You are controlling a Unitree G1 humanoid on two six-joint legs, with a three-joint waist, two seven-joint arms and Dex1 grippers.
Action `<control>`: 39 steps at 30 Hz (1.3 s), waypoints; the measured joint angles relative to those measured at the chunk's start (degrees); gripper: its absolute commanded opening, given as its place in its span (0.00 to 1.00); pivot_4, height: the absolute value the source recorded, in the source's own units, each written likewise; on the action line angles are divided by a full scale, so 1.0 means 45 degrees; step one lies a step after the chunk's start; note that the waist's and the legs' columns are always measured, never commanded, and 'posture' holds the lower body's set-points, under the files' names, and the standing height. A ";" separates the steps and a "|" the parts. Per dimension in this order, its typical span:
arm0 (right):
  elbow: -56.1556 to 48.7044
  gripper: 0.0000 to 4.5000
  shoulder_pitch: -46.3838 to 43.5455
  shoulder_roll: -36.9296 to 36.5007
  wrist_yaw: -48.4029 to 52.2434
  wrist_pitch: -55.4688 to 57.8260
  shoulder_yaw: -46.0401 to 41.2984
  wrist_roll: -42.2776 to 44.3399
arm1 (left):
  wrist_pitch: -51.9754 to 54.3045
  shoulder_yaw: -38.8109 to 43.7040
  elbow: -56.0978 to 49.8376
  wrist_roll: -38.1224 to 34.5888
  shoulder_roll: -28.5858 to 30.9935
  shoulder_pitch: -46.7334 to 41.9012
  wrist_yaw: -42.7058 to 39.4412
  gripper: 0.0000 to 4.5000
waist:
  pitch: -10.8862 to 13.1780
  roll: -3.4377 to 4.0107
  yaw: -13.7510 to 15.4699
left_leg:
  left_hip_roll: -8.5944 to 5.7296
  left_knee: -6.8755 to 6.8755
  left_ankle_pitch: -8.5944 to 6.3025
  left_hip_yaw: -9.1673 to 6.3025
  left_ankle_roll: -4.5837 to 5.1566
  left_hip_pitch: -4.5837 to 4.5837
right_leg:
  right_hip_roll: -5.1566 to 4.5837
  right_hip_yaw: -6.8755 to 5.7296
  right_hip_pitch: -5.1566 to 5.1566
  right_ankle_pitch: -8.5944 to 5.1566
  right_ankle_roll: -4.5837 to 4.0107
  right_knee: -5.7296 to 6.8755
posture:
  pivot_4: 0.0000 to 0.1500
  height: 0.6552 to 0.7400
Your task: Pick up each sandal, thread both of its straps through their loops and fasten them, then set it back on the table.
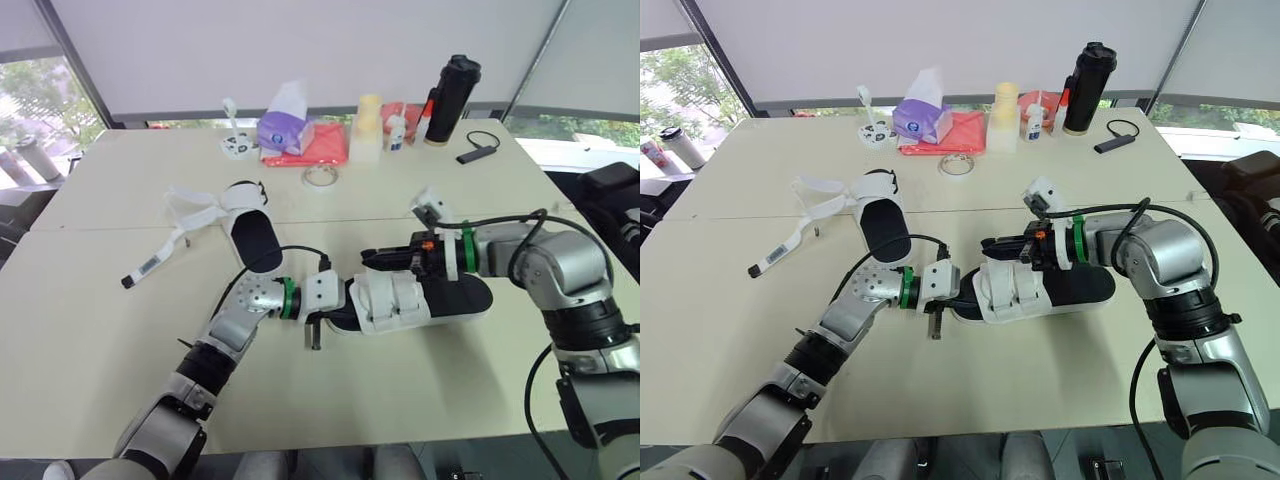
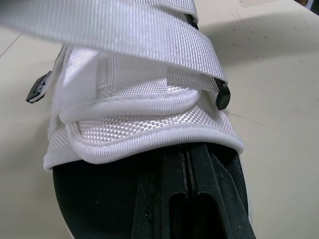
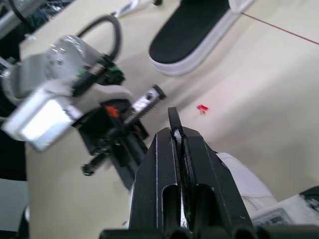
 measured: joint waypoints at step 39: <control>0.2973 0.78 -0.0350 0.1147 -0.0078 -0.5440 0.1985 -0.5466 | -0.0003 0.0021 -0.0145 0.0052 0.0052 0.0233 0.0182 0.00 | -0.0047 0.0008 -0.0054 | -0.0006 0.0018 -0.0001 -0.0004 -0.0002 0.0058 | -0.0002 0.0014 0.0040 -0.0003 -0.0001 0.0054 | 1.00 1.00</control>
